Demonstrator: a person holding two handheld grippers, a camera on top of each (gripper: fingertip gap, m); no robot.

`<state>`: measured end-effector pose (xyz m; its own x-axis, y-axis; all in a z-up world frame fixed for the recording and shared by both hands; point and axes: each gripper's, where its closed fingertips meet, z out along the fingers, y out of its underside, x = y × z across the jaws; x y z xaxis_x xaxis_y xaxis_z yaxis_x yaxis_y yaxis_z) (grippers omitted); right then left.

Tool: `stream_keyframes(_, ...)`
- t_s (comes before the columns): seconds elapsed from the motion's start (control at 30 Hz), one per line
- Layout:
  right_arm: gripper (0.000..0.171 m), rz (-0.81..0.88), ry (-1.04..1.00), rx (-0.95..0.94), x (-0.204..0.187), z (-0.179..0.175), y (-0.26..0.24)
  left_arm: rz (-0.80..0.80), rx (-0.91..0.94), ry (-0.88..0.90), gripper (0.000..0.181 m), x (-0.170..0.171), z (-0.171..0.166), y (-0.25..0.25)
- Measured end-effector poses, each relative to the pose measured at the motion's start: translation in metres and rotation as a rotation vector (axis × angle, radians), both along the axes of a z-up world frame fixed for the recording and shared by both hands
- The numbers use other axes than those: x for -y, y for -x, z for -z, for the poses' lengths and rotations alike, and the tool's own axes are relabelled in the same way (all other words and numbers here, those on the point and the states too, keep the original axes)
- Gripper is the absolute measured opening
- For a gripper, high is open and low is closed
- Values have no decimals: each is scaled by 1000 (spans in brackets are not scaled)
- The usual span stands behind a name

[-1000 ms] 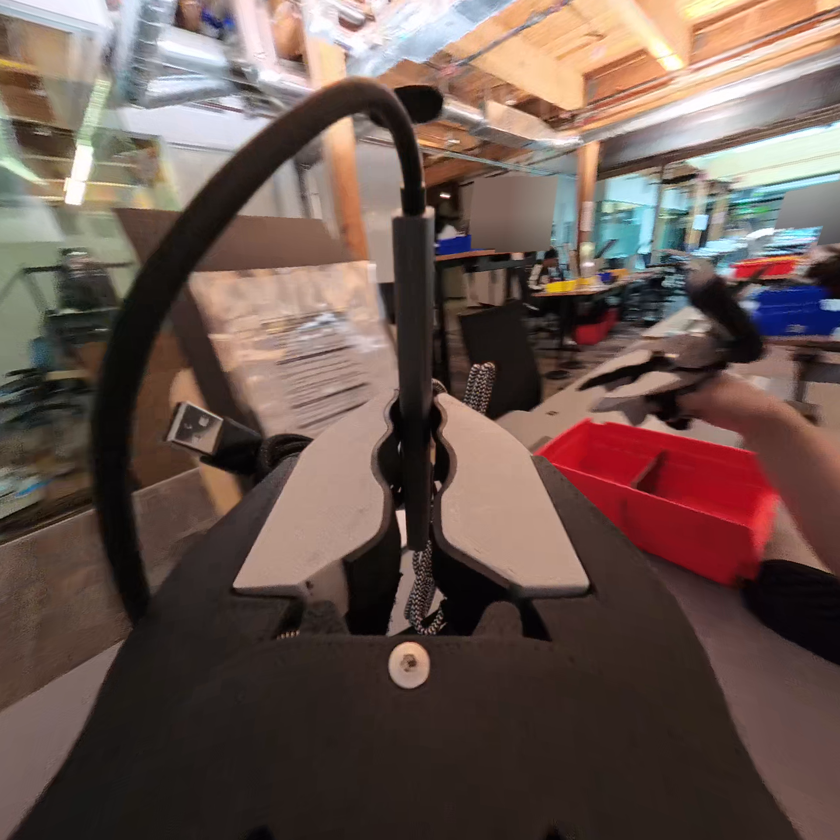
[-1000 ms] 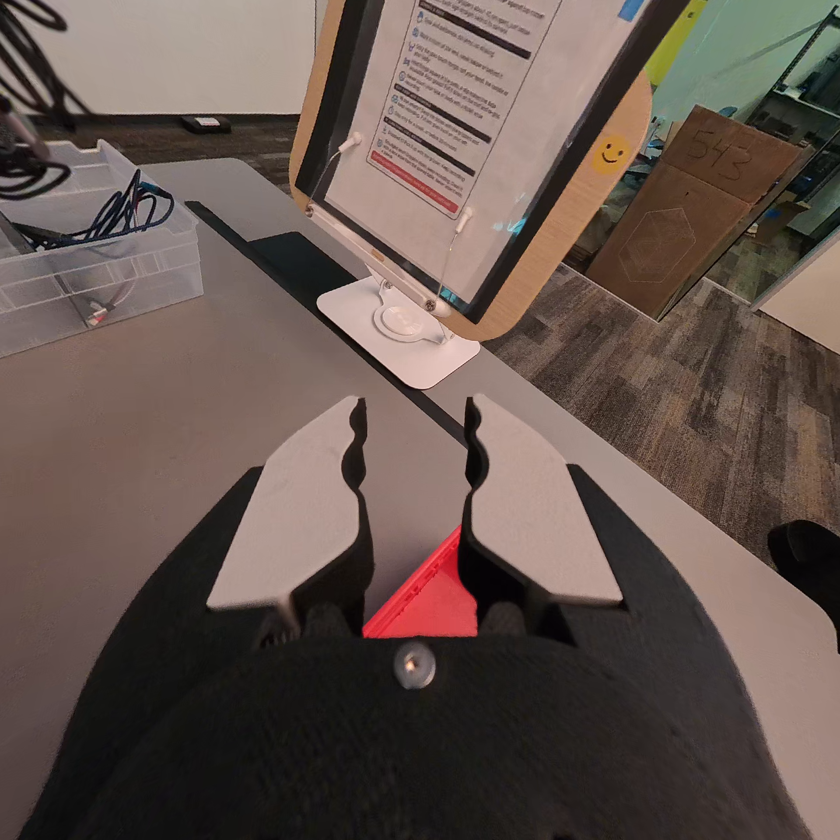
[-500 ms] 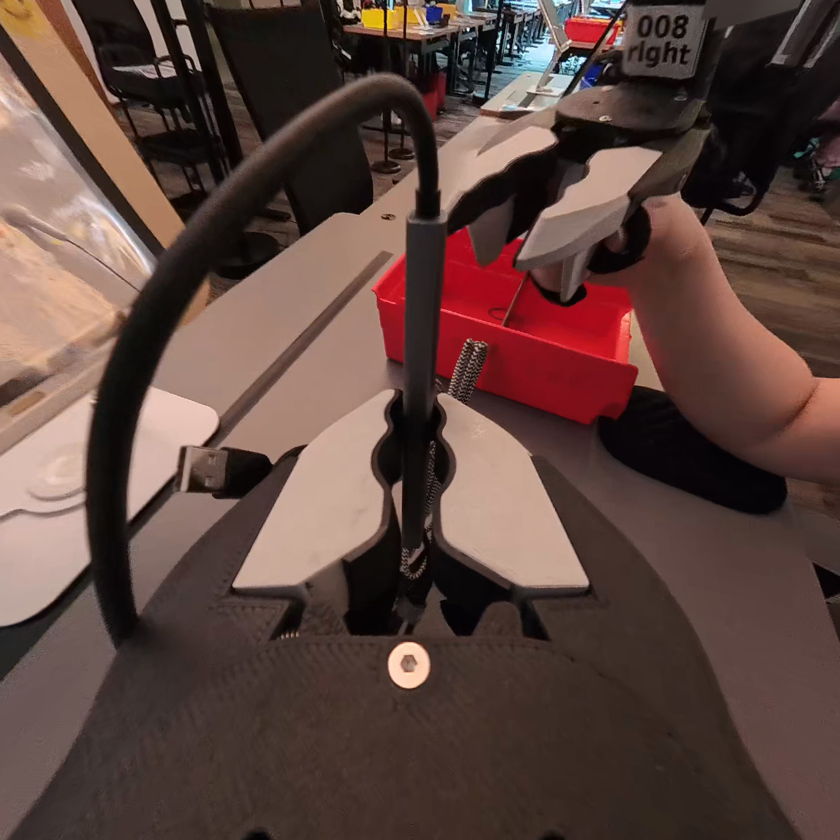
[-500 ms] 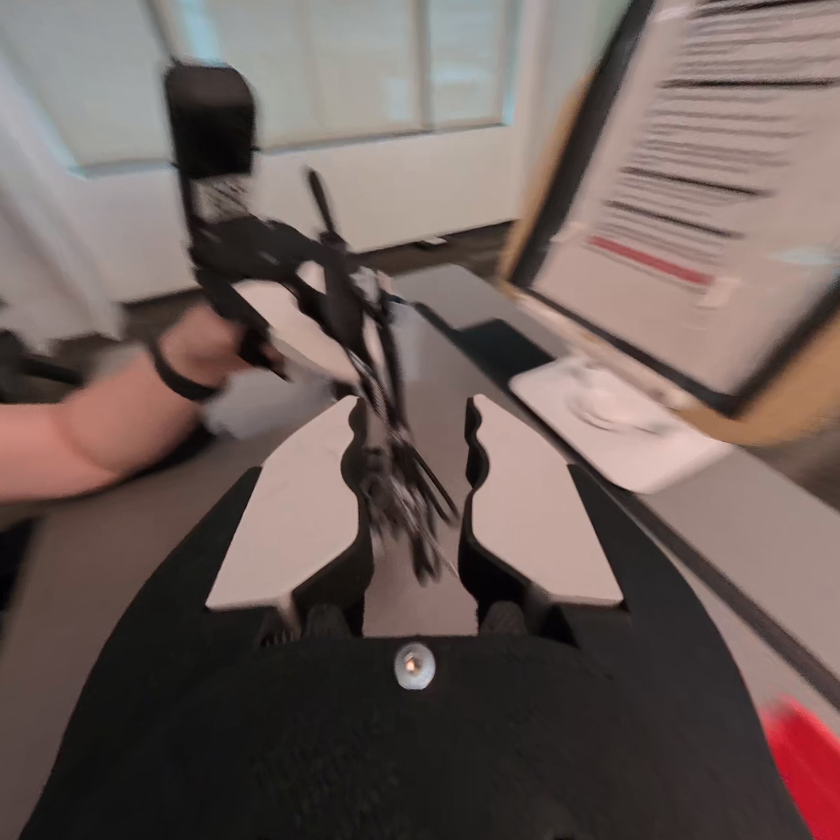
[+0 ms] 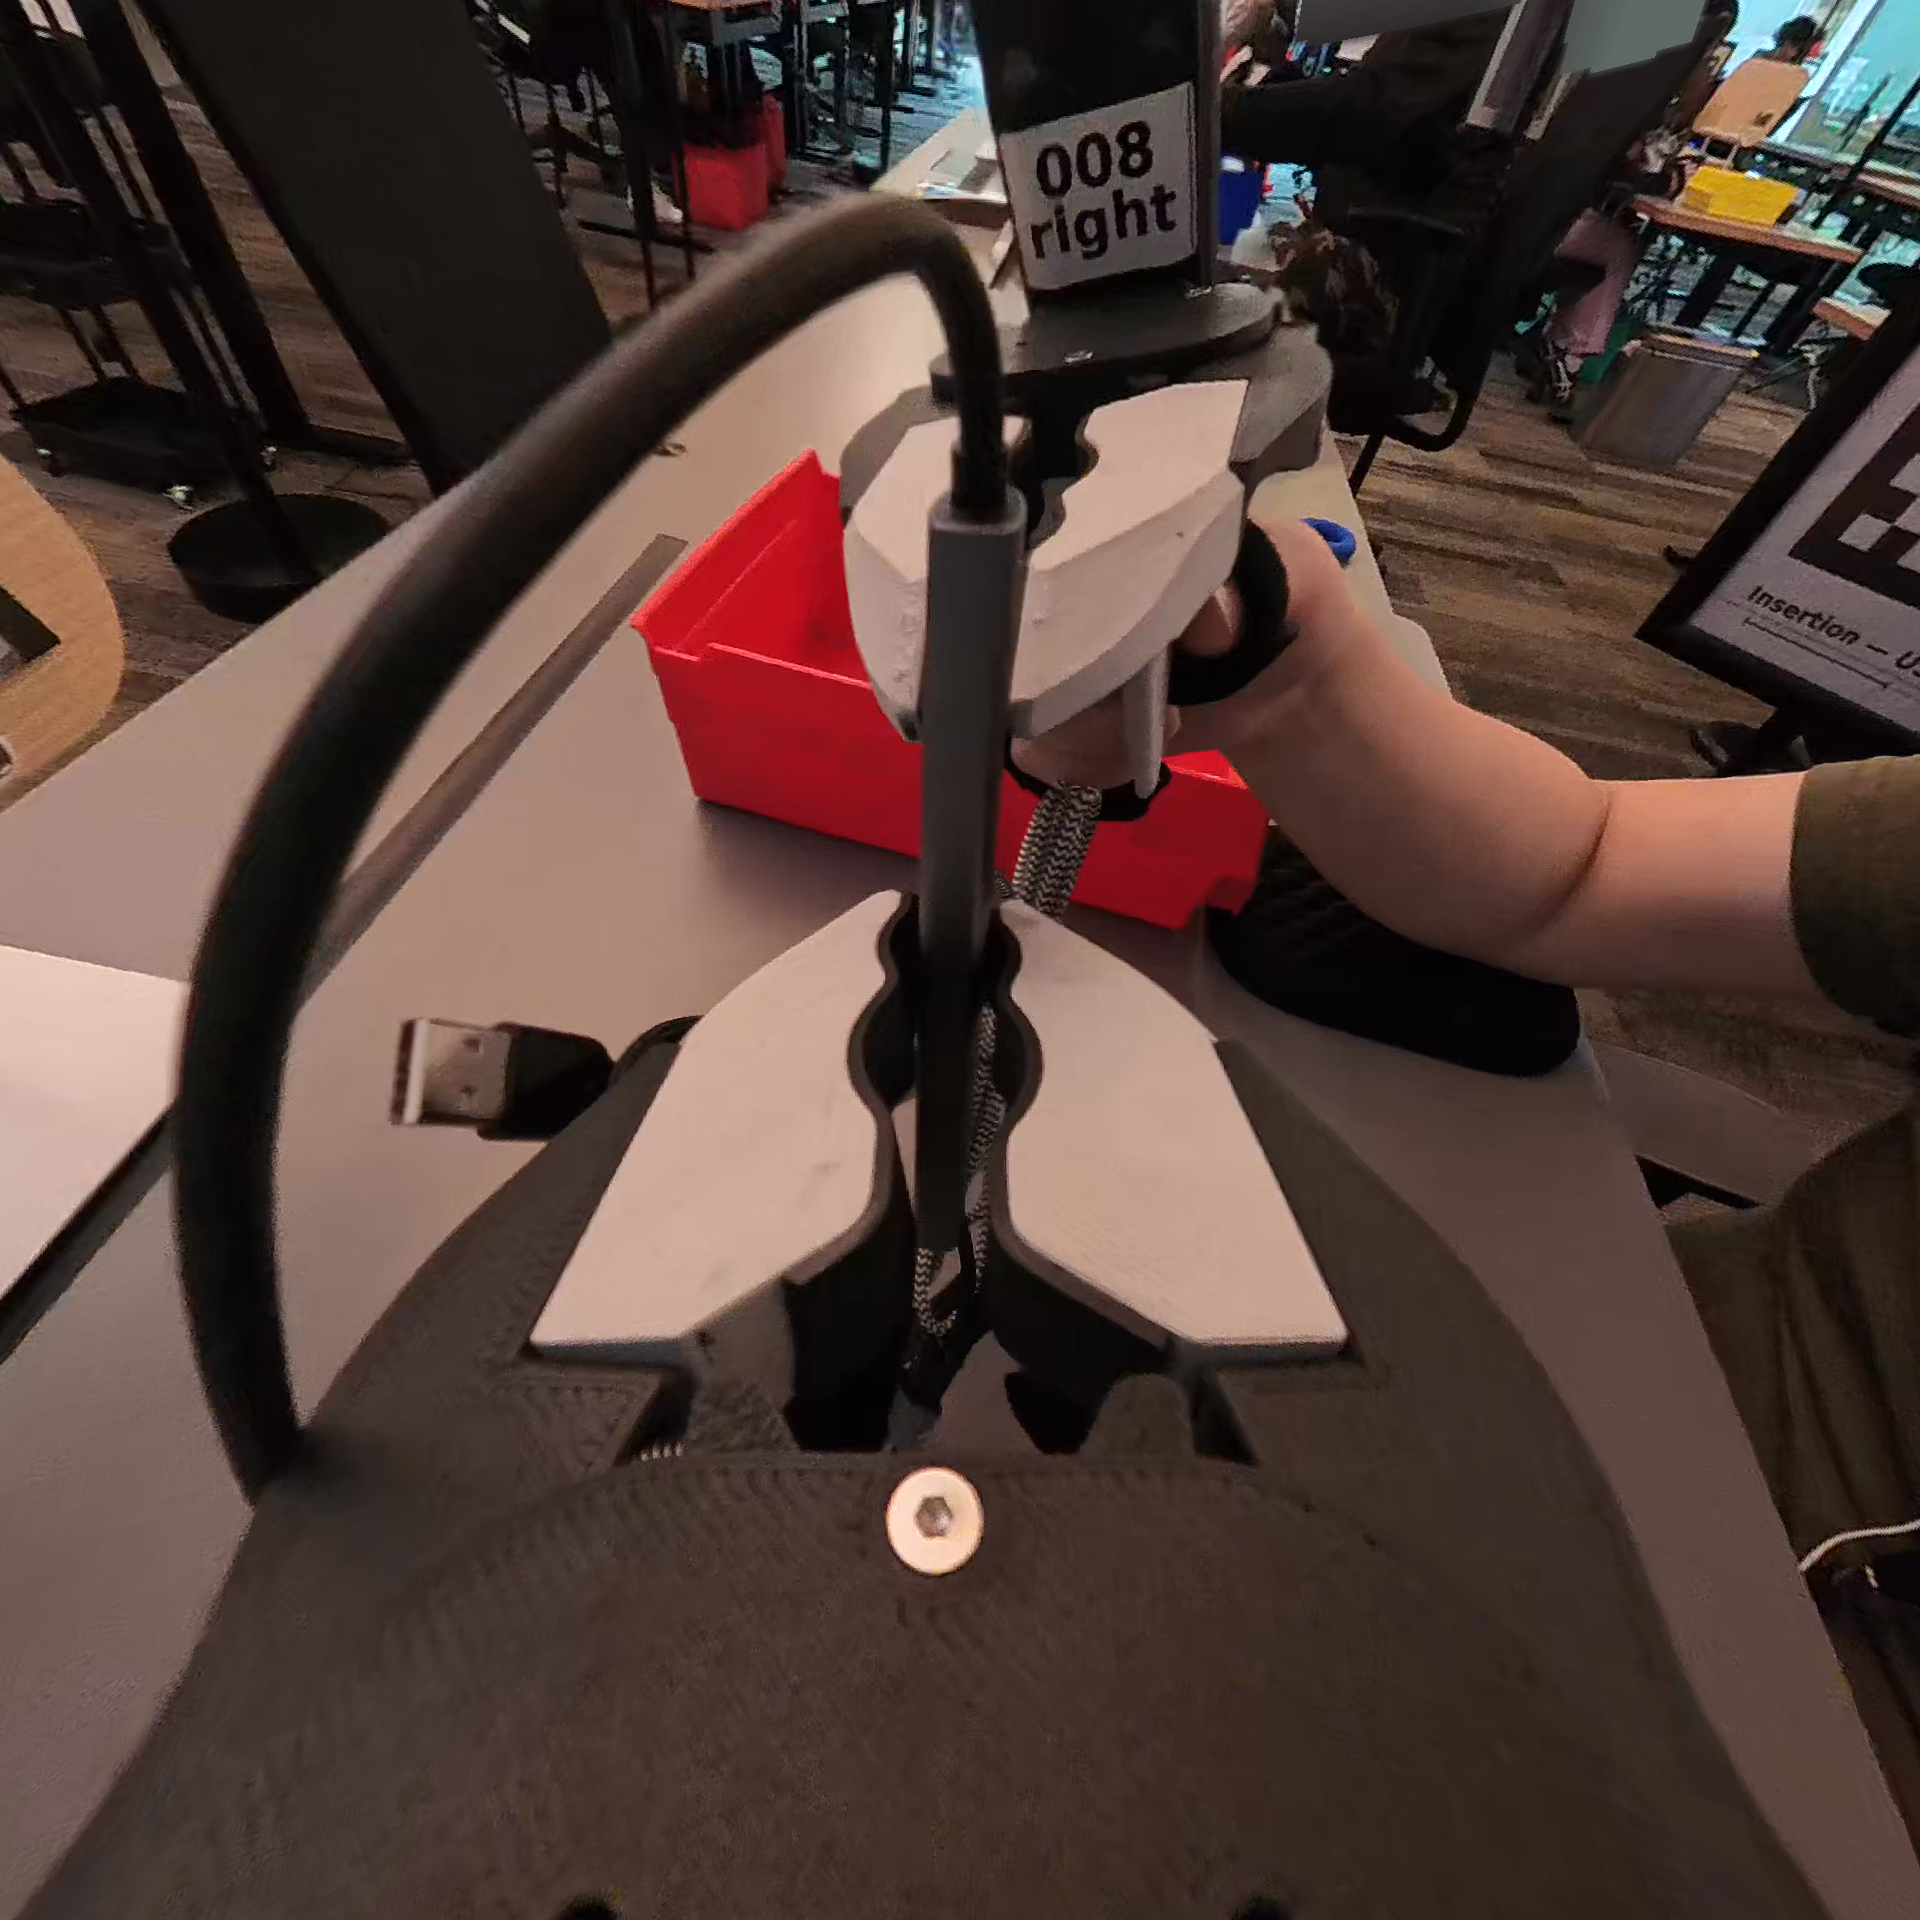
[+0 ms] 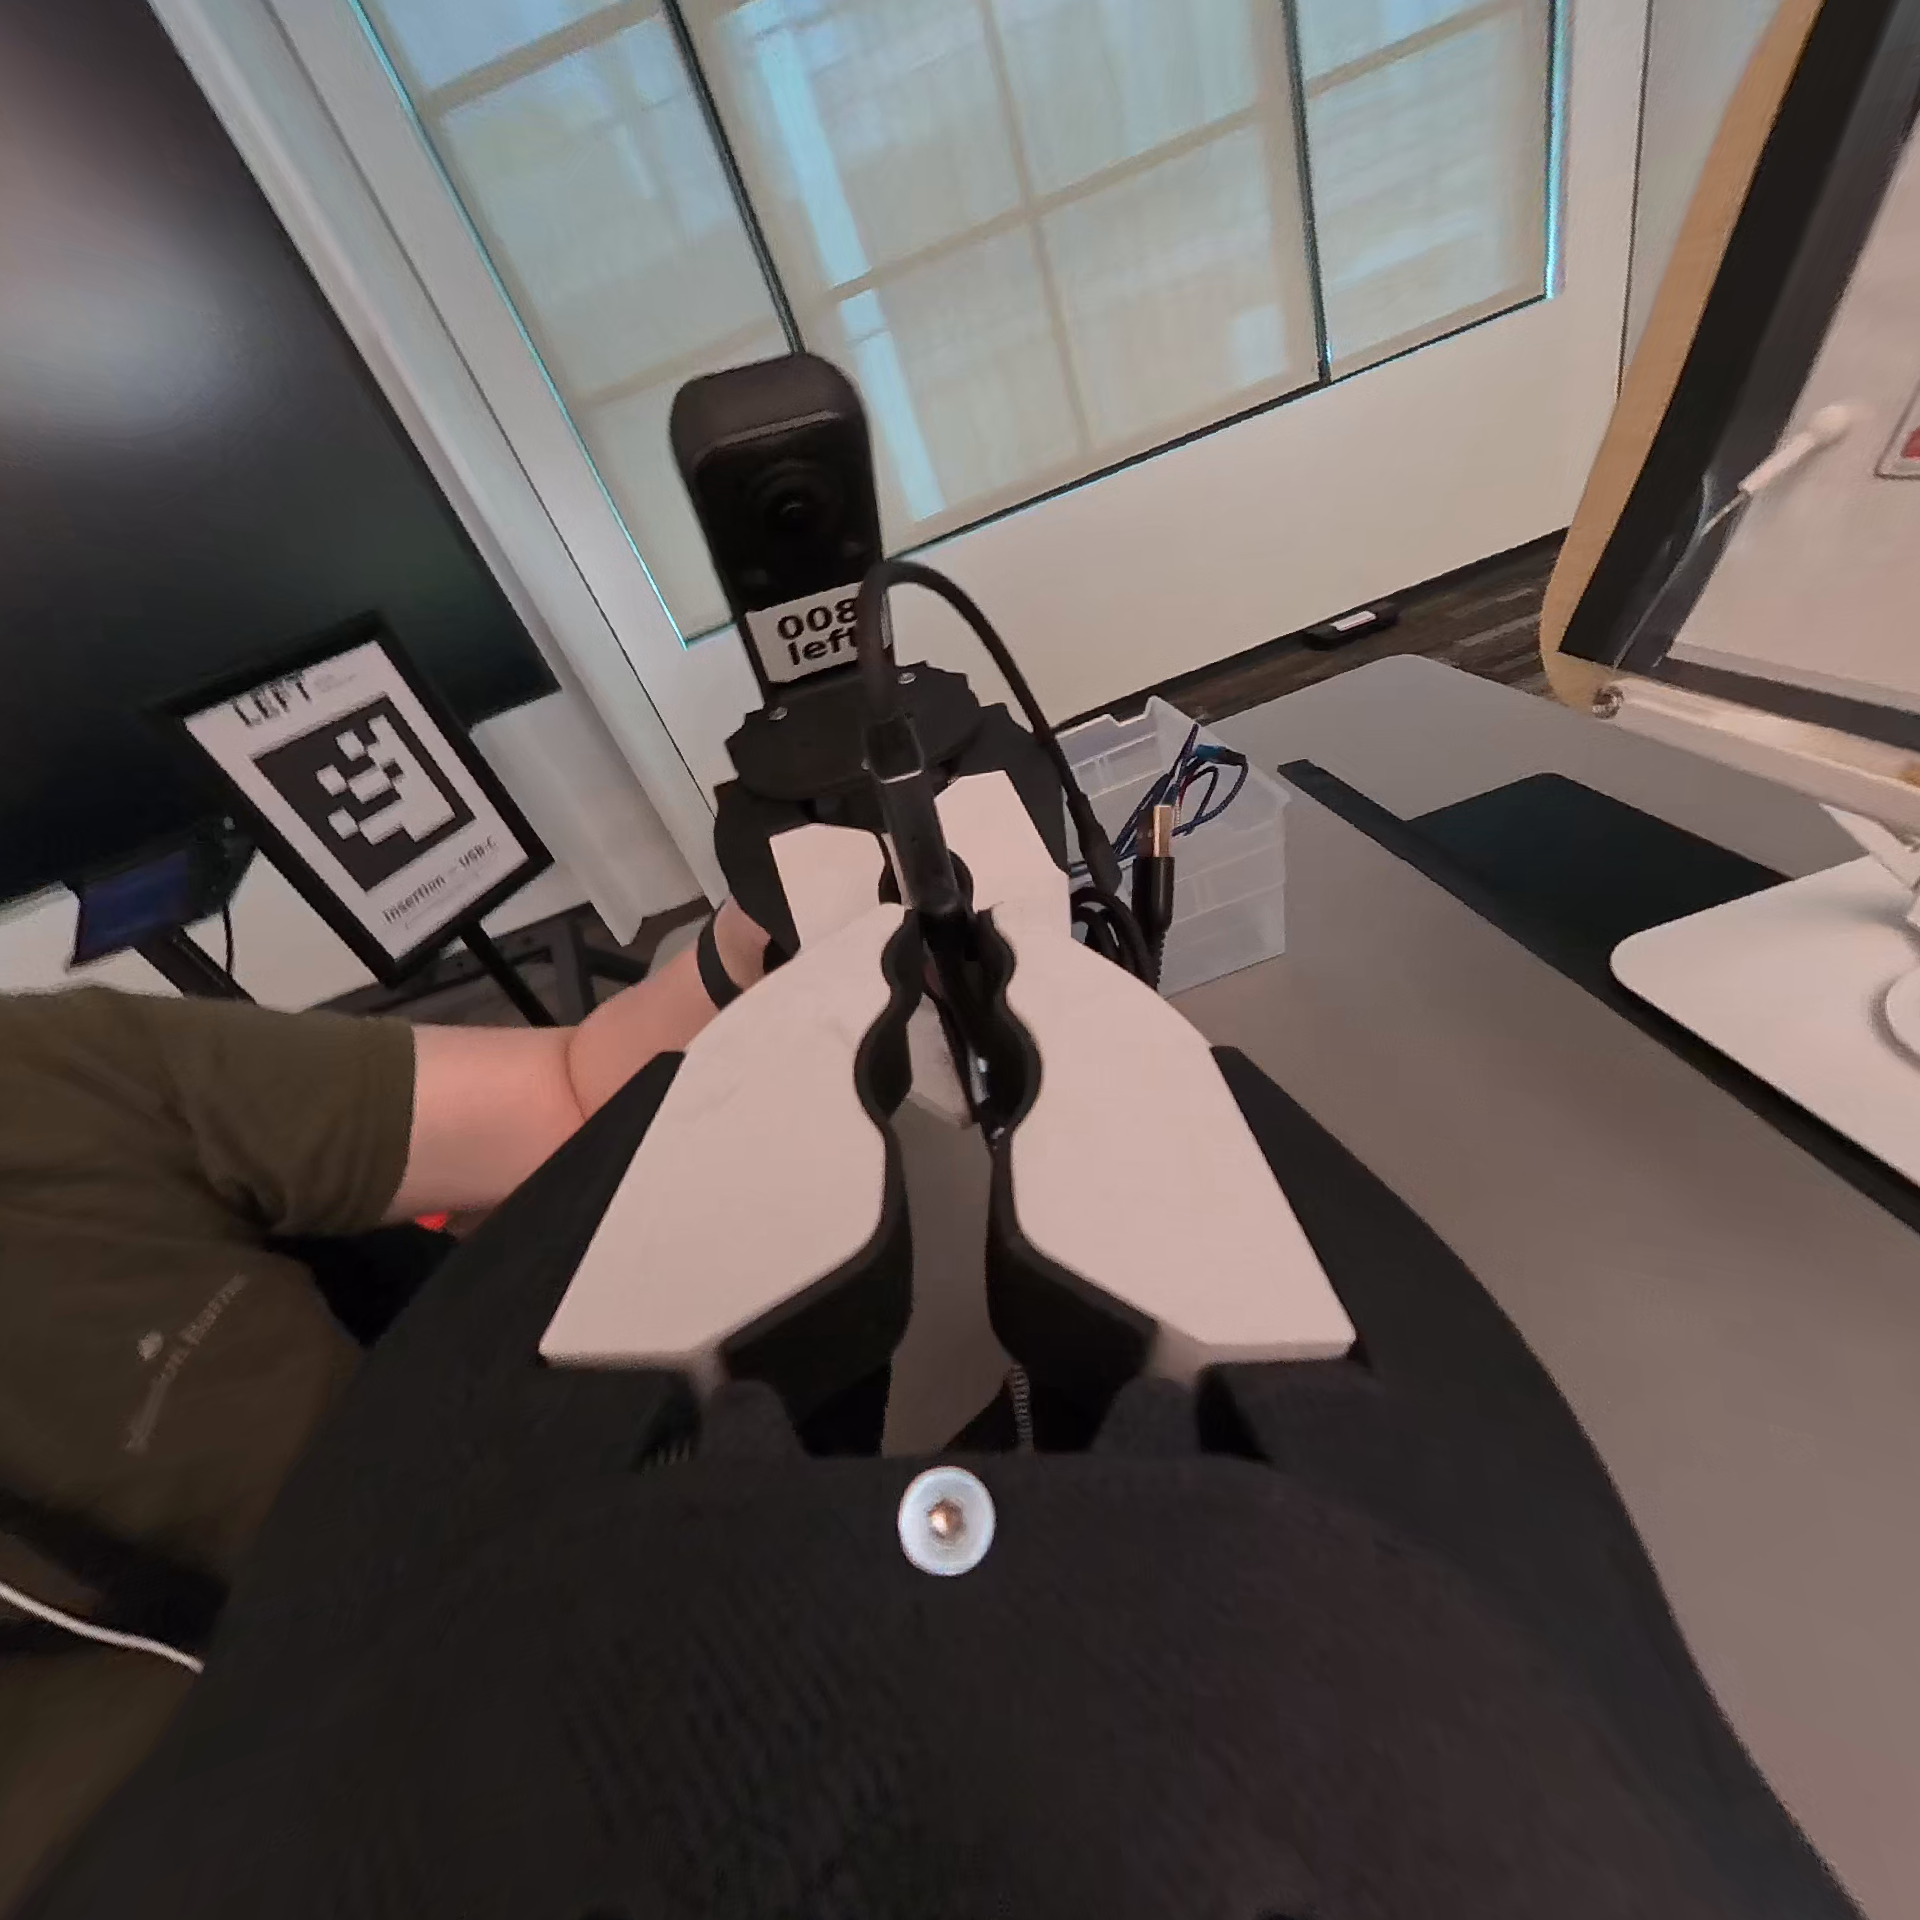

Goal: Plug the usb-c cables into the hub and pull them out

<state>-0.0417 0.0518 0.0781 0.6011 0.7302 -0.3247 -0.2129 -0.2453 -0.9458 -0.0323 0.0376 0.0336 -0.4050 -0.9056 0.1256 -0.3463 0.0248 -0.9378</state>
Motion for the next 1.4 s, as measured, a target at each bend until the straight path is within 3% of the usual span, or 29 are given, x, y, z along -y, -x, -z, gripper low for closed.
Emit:
stream_keyframes(0.1,9,16,-32,78,2,1,1,24,-1,27,11,3,-3,3)
stream_keyframes(0.2,9,31,-42,168,1,7,7,44,94,119,27,3,-29,11)
stream_keyframes(0.27,9,24,-54,199,1,10,12,29,168,157,20,-3,-44,18)
stream_keyframes(0.4,9,20,-50,219,-1,16,18,34,133,110,10,-8,-38,23)
stream_keyframes(0.67,9,-30,-56,8,-2,5,20,3,159,129,9,-8,-49,24)
stream_keyframes(1.23,10,-19,-116,79,9,-10,26,25,152,81,9,2,-66,36)
stream_keyframes(1.3,9,70,-138,15,13,-26,-8,-58,243,123,9,-28,-88,55)
stream_keyframes(1.4,9,132,-168,-107,38,-58,-61,-60,384,240,9,-66,-127,114)
